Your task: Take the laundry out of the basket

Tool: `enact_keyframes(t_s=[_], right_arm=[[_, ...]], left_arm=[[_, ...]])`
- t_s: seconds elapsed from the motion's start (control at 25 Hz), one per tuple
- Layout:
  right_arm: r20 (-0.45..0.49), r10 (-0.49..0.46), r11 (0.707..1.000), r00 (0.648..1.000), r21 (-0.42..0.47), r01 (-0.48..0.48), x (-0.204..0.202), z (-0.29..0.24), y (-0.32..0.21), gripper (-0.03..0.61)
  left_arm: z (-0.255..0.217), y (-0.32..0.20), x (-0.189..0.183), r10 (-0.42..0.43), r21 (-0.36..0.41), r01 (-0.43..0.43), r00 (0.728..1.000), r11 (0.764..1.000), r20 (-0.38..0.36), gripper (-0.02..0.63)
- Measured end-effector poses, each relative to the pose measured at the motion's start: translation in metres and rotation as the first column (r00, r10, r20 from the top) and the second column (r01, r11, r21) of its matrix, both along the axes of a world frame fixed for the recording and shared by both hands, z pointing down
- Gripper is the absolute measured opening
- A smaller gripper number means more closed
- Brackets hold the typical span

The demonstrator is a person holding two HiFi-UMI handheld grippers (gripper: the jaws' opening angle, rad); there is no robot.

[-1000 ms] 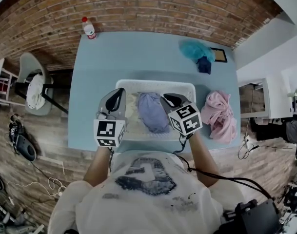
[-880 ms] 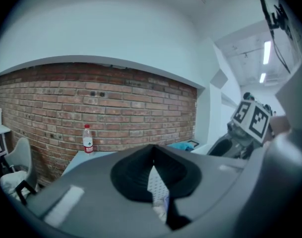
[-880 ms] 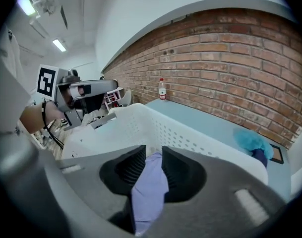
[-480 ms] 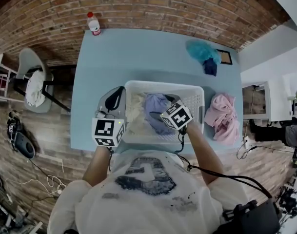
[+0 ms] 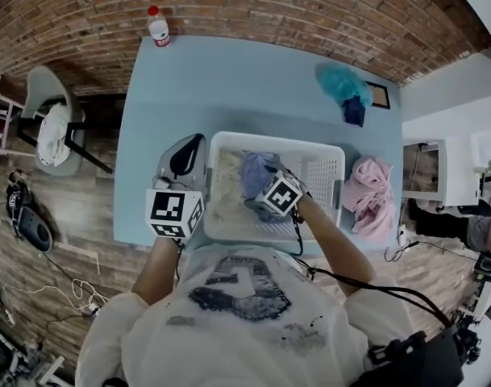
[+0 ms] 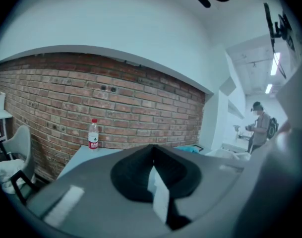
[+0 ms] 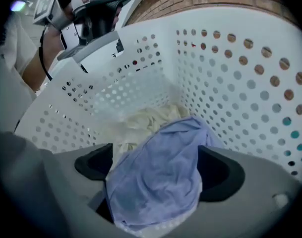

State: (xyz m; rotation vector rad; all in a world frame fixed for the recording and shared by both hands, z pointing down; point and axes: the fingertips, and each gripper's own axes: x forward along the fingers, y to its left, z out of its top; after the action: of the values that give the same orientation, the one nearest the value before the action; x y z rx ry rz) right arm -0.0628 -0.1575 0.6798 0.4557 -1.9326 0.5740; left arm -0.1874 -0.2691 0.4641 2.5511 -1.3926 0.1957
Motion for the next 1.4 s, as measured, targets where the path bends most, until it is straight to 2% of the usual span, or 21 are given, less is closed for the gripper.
enact_keyframes(t_s=[0.2, 0.48, 0.64, 0.88, 1.04, 1.2, 1.4], right_arm=[[-0.050, -0.011, 0.998, 0.999, -0.069, 0.008, 0.004, 0.028, 0.007, 0.531], [-0.098, -0.104, 0.991, 0.990, -0.100, 0.094, -0.004, 0.044, 0.006, 0.531], [-0.134, -0.136, 0.988, 0.982, -0.086, 0.125, -0.005, 0.055, 0.010, 0.531], [-0.153, -0.136, 0.990, 0.979, -0.058, 0.128, -0.006, 0.059, 0.015, 0.515], [-0.162, -0.153, 0.987, 0.975, -0.067, 0.144, -0.007, 0.056, 0.018, 0.431], [-0.145, -0.187, 0.981, 0.971, -0.082, 0.177, -0.011, 0.051, 0.025, 0.251], [-0.125, -0.178, 0.982, 0.976, -0.092, 0.167, -0.011, 0.047, 0.027, 0.161]], left_arm=[[0.001, -0.008, -0.001, -0.003, -0.004, 0.003, 1.000, 1.000, -0.001, -0.009], [0.004, -0.010, -0.002, 0.002, -0.011, -0.002, 1.000, 1.000, 0.000, -0.009], [0.006, -0.013, -0.002, 0.007, -0.014, -0.007, 1.000, 1.000, 0.002, -0.009], [0.007, -0.013, -0.002, 0.007, -0.019, -0.007, 1.000, 1.000, -0.005, -0.009], [0.007, -0.011, 0.000, 0.009, -0.020, -0.009, 1.000, 1.000, -0.010, -0.009], [0.007, -0.007, -0.001, 0.004, -0.020, -0.004, 1.000, 1.000, -0.012, -0.009], [0.007, -0.005, -0.004, -0.001, -0.019, 0.001, 1.000, 1.000, -0.011, -0.009]])
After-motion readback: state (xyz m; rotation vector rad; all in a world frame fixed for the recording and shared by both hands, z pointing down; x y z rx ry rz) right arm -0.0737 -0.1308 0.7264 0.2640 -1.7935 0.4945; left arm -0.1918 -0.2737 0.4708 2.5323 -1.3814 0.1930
